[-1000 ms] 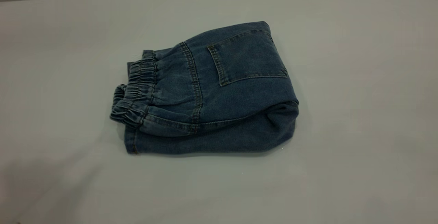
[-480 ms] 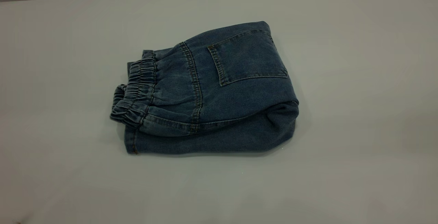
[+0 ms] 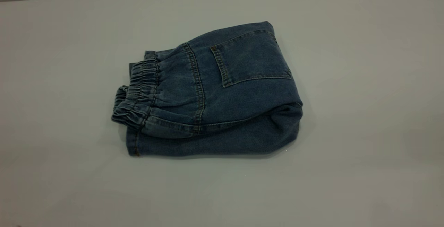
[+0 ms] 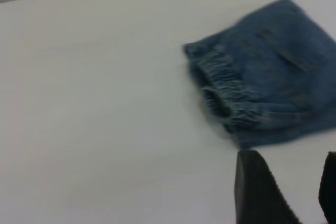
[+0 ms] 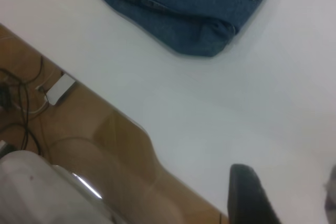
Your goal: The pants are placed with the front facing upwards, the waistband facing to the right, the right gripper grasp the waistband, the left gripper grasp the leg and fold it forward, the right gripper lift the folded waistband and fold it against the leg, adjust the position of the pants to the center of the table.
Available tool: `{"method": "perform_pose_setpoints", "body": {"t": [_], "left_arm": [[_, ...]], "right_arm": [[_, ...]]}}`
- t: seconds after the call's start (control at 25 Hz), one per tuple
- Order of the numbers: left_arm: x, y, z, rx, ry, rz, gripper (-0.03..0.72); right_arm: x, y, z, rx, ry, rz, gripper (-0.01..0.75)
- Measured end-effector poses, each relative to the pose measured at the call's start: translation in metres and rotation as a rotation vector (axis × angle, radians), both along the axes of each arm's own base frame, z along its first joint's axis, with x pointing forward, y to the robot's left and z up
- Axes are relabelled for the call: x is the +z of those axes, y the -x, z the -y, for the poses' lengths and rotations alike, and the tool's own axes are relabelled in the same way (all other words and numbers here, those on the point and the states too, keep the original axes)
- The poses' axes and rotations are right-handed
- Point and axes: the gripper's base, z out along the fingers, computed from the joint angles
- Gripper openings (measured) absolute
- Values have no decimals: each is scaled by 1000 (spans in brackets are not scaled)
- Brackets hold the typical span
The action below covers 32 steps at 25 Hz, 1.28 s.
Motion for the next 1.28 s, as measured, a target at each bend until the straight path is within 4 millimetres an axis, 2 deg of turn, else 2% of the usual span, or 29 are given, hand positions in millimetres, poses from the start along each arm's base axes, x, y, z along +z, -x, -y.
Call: {"method": "perform_pose_setpoints", "body": {"t": [0.12, 0.28, 0.4, 1.12, 1.28], "left_arm": [[-11, 6, -7, 79, 6, 32, 299], [-17, 10, -7, 87, 18, 71, 299], [-26, 7, -7, 87, 14, 42, 299], [-26, 7, -7, 91, 19, 49, 278], [-26, 7, -7, 91, 19, 49, 277]], "right_arm": [[0, -1, 1, -23, -4, -3, 295], [0, -1, 1, -23, -4, -3, 354], [0, 0, 1, -23, -3, -4, 369], [0, 0, 1, -23, -3, -4, 372], [0, -2, 3, -88, -6, -5, 372]]}}
